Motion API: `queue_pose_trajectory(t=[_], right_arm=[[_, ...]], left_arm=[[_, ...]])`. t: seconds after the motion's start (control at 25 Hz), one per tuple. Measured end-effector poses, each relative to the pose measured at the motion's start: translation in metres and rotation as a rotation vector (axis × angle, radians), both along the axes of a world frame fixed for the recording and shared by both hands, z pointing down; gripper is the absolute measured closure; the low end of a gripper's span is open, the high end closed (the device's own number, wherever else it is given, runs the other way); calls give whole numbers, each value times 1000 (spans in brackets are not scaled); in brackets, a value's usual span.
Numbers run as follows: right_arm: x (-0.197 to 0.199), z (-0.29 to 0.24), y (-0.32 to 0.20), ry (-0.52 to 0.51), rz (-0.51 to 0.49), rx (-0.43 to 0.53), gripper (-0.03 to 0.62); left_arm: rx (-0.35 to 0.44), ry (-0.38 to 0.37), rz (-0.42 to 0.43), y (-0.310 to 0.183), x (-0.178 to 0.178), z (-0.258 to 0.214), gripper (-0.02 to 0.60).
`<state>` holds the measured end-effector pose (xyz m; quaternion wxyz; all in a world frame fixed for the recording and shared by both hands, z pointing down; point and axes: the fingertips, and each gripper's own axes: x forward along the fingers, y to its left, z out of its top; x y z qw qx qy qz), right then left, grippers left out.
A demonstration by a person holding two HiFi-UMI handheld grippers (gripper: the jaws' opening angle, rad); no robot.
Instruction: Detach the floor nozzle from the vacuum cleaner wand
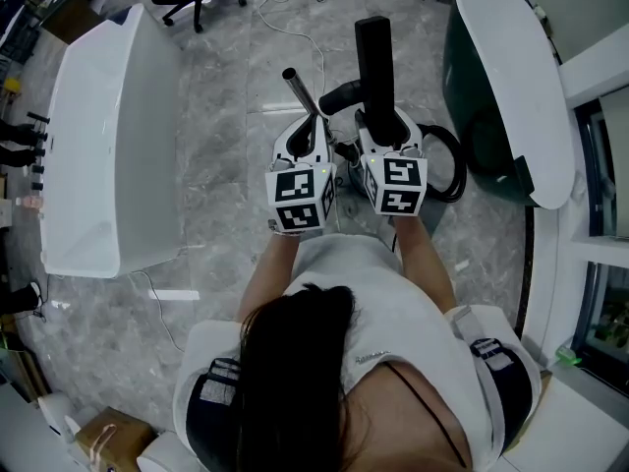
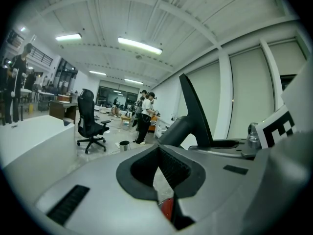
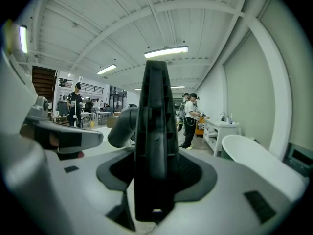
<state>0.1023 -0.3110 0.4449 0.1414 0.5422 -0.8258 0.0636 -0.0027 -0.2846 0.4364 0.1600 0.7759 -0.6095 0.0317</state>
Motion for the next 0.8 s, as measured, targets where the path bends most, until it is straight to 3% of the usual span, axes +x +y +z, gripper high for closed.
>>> queue_pose_trajectory(t=[0.8], right_arm=[[8,1,25,13,19,8,361]], left_arm=[[-5,-9,-26,28,4,4,577]])
